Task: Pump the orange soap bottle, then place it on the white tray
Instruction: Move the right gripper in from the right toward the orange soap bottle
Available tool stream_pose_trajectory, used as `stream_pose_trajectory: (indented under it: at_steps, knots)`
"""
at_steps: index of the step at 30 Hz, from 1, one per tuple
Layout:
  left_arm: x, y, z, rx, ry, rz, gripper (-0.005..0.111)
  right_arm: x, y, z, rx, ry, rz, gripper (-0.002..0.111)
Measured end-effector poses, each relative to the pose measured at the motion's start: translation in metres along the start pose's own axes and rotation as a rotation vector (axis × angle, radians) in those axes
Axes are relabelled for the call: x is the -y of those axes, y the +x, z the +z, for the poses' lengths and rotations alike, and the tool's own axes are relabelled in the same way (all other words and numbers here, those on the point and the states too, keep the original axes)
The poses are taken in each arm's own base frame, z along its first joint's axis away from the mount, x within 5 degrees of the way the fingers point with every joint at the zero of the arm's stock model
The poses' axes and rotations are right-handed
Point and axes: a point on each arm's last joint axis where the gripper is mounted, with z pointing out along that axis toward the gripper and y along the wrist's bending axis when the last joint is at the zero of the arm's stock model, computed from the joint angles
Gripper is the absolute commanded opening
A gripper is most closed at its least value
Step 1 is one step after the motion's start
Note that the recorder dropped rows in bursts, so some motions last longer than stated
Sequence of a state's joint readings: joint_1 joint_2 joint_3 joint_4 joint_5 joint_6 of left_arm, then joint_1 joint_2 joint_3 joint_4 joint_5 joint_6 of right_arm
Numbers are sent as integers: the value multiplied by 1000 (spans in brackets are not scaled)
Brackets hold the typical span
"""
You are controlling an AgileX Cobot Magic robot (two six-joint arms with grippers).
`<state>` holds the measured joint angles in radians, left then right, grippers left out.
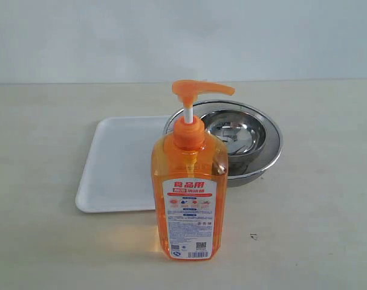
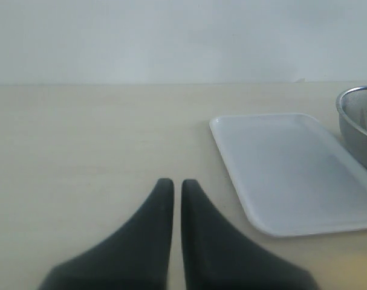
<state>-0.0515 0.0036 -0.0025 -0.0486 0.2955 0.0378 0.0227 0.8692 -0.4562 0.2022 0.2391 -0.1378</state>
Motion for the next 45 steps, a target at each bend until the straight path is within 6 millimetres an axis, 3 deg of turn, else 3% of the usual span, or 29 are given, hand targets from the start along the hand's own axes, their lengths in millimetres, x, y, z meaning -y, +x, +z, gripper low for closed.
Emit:
stream_pose_trajectory:
  at_steps: [3,10,20,29,34,37,45]
  knots:
    - [0,0,0,0,0,0,5,1,4,16,-49,5,-27,0]
    - [0,0,0,0,0,0,5,-6,8,23,46,-15,-98,0]
    - [0,0,0,0,0,0,5,-25,59,21,246,-99,-236,0]
    - [0,0,0,0,0,-1,5,-23,85,18,278,-126,-312,0]
    - [0,0,0,0,0,-1,5,-23,87,16,314,-136,-300,0]
    - [0,0,0,0,0,-1,5,-35,88,14,339,-260,-381,0]
    - [0,0,0,0,0,-1,5,-47,91,10,356,-389,-453,0]
